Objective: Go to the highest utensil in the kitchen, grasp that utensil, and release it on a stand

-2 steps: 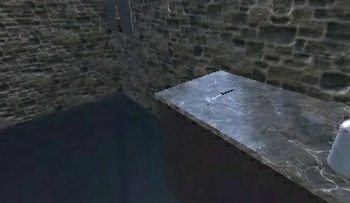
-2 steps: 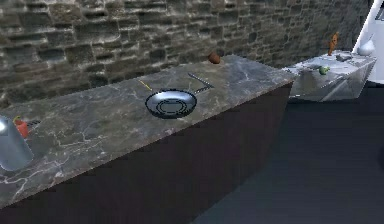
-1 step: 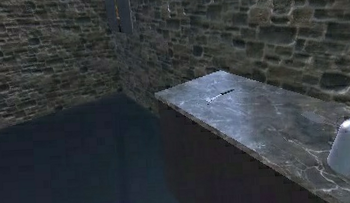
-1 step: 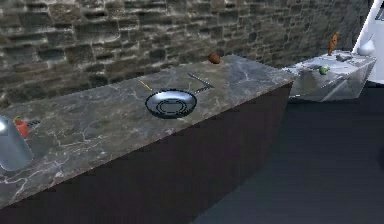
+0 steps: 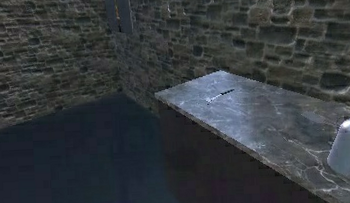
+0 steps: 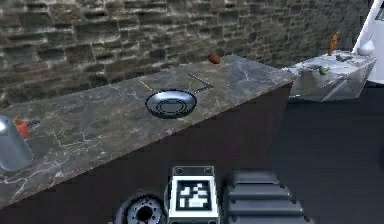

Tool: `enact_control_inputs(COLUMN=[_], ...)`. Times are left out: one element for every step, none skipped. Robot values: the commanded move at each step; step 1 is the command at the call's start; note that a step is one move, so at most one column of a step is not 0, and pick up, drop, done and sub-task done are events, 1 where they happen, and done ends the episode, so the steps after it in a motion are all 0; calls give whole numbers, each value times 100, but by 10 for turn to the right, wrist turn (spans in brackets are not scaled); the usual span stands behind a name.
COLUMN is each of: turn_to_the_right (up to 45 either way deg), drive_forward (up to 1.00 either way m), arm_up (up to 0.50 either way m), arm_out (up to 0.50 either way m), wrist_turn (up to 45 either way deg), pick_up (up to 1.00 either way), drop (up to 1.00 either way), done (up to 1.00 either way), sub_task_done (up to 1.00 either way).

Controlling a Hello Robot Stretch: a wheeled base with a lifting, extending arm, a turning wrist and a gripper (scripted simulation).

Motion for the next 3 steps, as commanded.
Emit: enact_control_inputs(turn_to_the_right=[0, 0, 0], drive_forward=[0, 0, 0], arm_up=[0, 0, 0], arm_out=[44, 0, 0], wrist_turn=[0, 450, 450], pick_up=[0, 0, 0], drop=[0, 0, 0], done=[0, 0, 0], sub_task_done=[0, 0, 0])
